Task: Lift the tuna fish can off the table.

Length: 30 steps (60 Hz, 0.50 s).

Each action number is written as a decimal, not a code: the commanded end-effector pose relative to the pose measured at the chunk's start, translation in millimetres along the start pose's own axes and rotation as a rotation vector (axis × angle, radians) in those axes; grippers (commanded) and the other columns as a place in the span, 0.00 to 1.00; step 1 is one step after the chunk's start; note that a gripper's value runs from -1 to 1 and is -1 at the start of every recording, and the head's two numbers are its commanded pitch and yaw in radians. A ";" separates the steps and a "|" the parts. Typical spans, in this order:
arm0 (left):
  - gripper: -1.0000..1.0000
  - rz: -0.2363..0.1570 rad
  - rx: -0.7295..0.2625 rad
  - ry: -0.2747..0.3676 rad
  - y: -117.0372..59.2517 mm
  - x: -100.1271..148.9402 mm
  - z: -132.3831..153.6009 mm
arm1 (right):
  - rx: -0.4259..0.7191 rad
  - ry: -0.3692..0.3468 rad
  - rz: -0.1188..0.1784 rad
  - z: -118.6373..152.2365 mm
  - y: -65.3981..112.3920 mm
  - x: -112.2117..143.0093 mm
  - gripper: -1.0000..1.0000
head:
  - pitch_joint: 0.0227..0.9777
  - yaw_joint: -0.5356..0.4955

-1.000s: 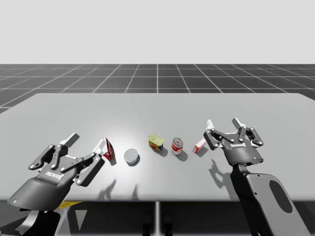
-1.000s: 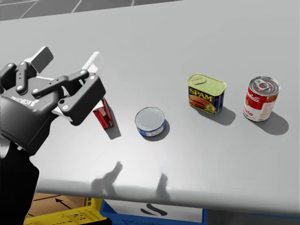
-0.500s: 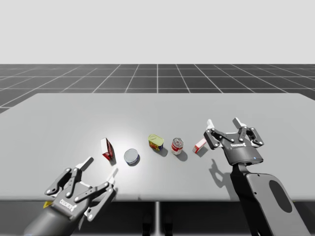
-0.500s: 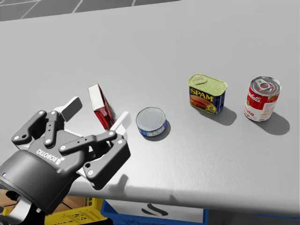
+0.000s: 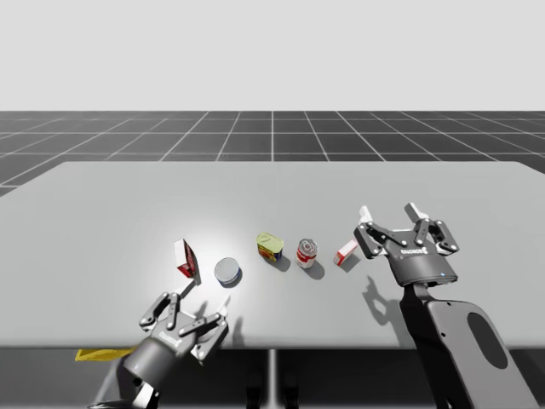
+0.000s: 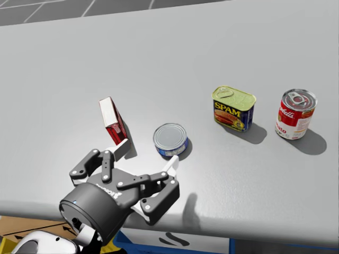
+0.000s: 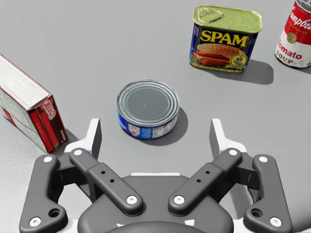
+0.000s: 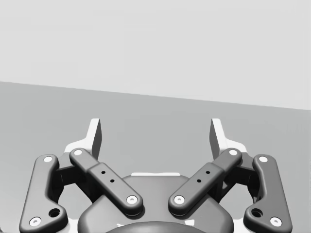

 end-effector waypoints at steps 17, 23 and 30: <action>0.00 -0.005 0.028 0.047 4.7 -10.2 -52.8 | -0.009 -0.007 0.010 0.9 -1.6 1.4 0.00 | 0.89 0.73; 0.00 0.011 0.035 0.059 8.1 -11.6 -61.7 | -0.011 -0.007 0.009 1.2 -2.3 1.6 0.00 | 0.90 0.73; 0.00 0.023 0.041 0.066 10.1 -11.5 -68.8 | -0.014 -0.007 0.009 1.4 -2.7 1.7 0.00 | 0.89 0.73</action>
